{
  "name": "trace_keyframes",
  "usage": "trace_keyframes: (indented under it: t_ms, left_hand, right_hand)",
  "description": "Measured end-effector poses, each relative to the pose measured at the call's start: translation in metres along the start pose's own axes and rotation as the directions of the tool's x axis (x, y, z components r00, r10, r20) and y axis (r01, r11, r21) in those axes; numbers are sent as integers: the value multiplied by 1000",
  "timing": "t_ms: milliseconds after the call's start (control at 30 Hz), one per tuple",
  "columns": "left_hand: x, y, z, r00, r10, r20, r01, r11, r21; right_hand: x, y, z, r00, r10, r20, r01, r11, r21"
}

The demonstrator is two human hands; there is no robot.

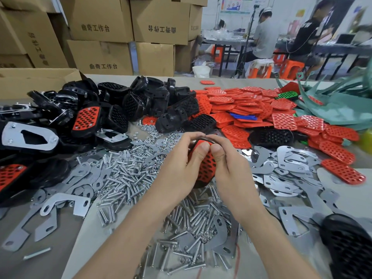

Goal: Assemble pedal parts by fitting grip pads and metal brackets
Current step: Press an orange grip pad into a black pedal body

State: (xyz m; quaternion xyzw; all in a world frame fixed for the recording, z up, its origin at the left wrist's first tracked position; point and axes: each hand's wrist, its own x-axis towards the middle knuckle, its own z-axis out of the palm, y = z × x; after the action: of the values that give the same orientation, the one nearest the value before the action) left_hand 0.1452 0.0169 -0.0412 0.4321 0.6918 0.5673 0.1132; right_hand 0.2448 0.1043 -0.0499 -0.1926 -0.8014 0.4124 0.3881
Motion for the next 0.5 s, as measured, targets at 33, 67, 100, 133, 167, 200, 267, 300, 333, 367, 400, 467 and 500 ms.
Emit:
trace_keyframes:
  t_ms: [33, 67, 100, 133, 167, 200, 267, 300, 333, 367, 400, 467, 500]
  left_hand:
    - [0, 1, 0, 1000, 4, 0, -4, 1000, -4]
    - [-1, 2, 1, 1000, 8, -1, -8, 1000, -5]
    - [-2, 3, 2, 1000, 10, -6, -10, 1000, -8]
    - [-3, 5, 4, 1000, 10, -17, -10, 1000, -12]
    - [-4, 6, 5, 999, 11, -31, -12, 1000, -17]
    - [-5, 7, 7, 999, 14, -50, -15, 1000, -20]
    - [-6, 9, 10, 996, 12, -90, -15, 999, -34]
    - [-6, 10, 12, 994, 3, -109, -9, 999, -53]
    - [-6, 11, 13, 992, -15, -127, 5, 996, -85]
    - [-6, 12, 14, 989, -42, -144, 24, 992, -124]
    - [-5, 13, 15, 984, -68, -162, 42, 986, -159]
    - [-4, 13, 15, 977, -113, -180, 71, 973, -221]
    - [-4, 13, 14, 974, -129, -185, 82, 966, -244]
  right_hand:
    - [0, 0, 1, 999, -26, -31, 24, 999, -41]
    - [0, 0, 1, 997, -48, -56, 44, 996, -75]
    - [1, 0, 1, 995, -64, -73, 56, 993, -101]
    - [1, 0, 2, 994, -73, -81, 63, 991, -119]
    - [1, -1, 2, 993, -77, -84, 66, 989, -131]
    - [1, -2, 3, 993, -78, -85, 65, 988, -138]
    - [1, -4, 3, 992, -90, -89, 75, 984, -161]
    - [2, -5, 4, 991, -101, -88, 83, 979, -184]
    - [2, -5, 4, 990, -109, -87, 89, 974, -208]
    - [2, -6, 5, 989, -118, -89, 95, 969, -229]
    - [2, -7, 6, 987, -128, -93, 103, 965, -242]
    - [1, -8, 7, 982, -156, -102, 124, 956, -266]
    - [0, -9, 8, 980, -169, -104, 135, 952, -274]
